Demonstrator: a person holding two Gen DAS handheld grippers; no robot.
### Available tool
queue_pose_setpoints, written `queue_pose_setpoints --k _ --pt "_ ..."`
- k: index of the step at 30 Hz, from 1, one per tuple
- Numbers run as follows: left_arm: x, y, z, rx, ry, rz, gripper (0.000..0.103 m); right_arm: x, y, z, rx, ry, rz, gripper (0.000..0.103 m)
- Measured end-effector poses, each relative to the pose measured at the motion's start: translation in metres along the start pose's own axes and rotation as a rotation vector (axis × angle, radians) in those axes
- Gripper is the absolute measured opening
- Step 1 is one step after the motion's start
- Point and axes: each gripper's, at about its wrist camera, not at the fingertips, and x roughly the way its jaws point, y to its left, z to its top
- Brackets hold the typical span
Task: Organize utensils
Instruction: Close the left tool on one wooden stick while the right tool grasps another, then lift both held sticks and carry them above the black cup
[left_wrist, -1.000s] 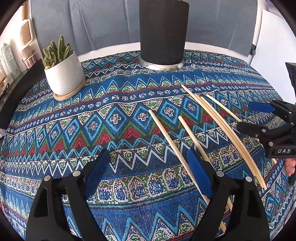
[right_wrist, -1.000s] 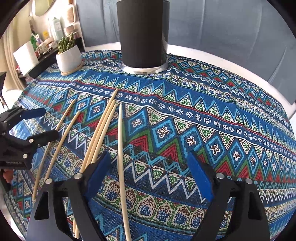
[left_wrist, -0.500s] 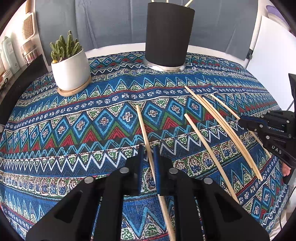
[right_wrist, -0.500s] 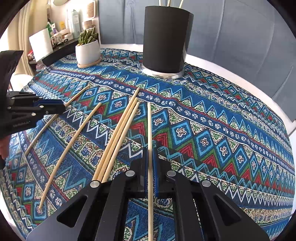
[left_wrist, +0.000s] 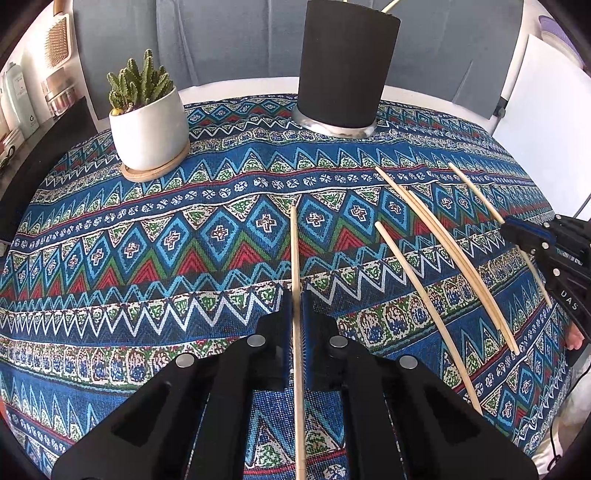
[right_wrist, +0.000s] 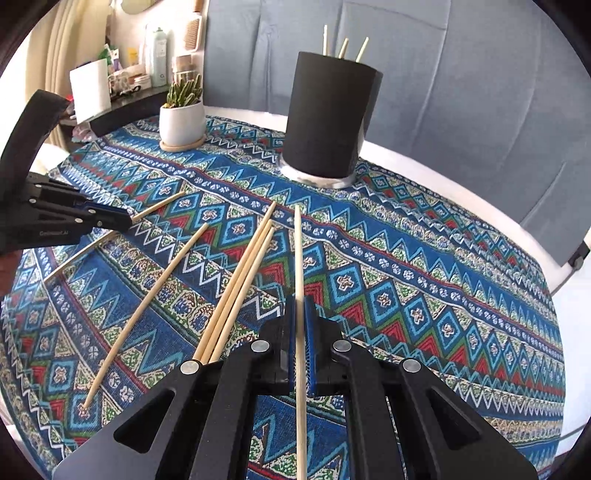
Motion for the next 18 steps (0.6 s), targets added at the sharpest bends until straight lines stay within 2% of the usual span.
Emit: queue_pose_setpoints --k 8,18 --pt "-0.038 0.011 0.018 -0.032 -0.069 0.017 0.005 -0.048 -0.01 0.019 0.011 -0.114 -0.034 0.004" --pt "-0.119 0.004 0.049 -0.002 -0.236 0.048 0.005 -0.112 -0.022 0.048 0.055 -0.271 -0.031 0.005"
